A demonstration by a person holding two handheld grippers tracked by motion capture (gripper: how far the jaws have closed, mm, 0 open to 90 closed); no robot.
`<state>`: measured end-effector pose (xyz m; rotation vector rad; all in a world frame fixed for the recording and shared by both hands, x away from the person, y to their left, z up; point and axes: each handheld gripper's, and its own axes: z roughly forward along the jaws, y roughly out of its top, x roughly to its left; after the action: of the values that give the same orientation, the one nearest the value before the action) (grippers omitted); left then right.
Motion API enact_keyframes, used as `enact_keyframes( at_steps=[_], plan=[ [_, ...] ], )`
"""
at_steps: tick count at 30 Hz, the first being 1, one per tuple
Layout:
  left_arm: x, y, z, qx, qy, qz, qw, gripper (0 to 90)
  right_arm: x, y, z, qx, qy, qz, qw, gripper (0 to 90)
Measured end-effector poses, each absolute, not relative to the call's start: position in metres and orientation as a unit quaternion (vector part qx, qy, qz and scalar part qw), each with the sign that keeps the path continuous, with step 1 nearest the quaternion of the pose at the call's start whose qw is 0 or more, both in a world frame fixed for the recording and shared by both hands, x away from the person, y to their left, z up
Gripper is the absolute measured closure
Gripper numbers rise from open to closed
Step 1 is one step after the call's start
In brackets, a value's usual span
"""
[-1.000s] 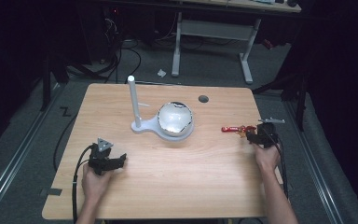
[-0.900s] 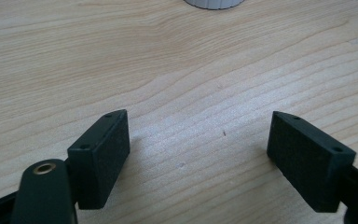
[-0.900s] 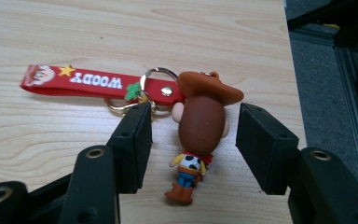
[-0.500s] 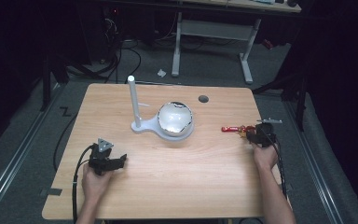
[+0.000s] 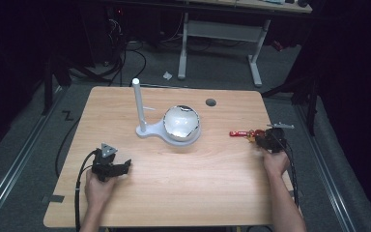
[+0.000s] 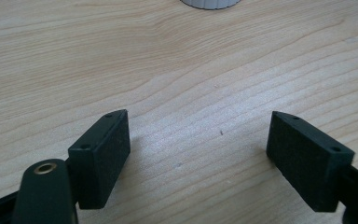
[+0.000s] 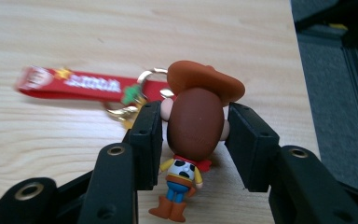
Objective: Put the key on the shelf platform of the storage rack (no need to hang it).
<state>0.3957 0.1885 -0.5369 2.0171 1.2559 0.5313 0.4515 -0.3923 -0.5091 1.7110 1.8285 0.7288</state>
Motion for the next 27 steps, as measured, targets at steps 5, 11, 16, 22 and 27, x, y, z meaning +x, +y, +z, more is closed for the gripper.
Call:
enact_keyframes(
  at_steps=[5,11,16,22,27],
  plan=[
    [0.396,0.189,-0.537,0.776,0.485,0.206,0.346,22.5,0.441,-0.388,-0.491,0.612,0.681,0.298,0.269,57.6],
    [0.396,0.189,-0.537,0.776,0.485,0.206,0.346,22.5,0.428,-0.388,-0.472,0.598,0.682,0.322,0.271,57.8],
    [0.396,0.189,-0.537,0.776,0.485,0.205,0.347,22.6,0.417,-0.383,-0.459,0.578,0.684,0.355,0.270,57.8],
    [0.396,0.189,-0.537,0.776,0.485,0.205,0.347,22.7,0.405,-0.381,-0.446,0.560,0.685,0.381,0.270,57.9],
    [0.396,0.189,-0.537,0.776,0.486,0.206,0.347,23.0,0.393,-0.378,-0.433,0.547,0.687,0.387,0.281,57.8]
  ],
)
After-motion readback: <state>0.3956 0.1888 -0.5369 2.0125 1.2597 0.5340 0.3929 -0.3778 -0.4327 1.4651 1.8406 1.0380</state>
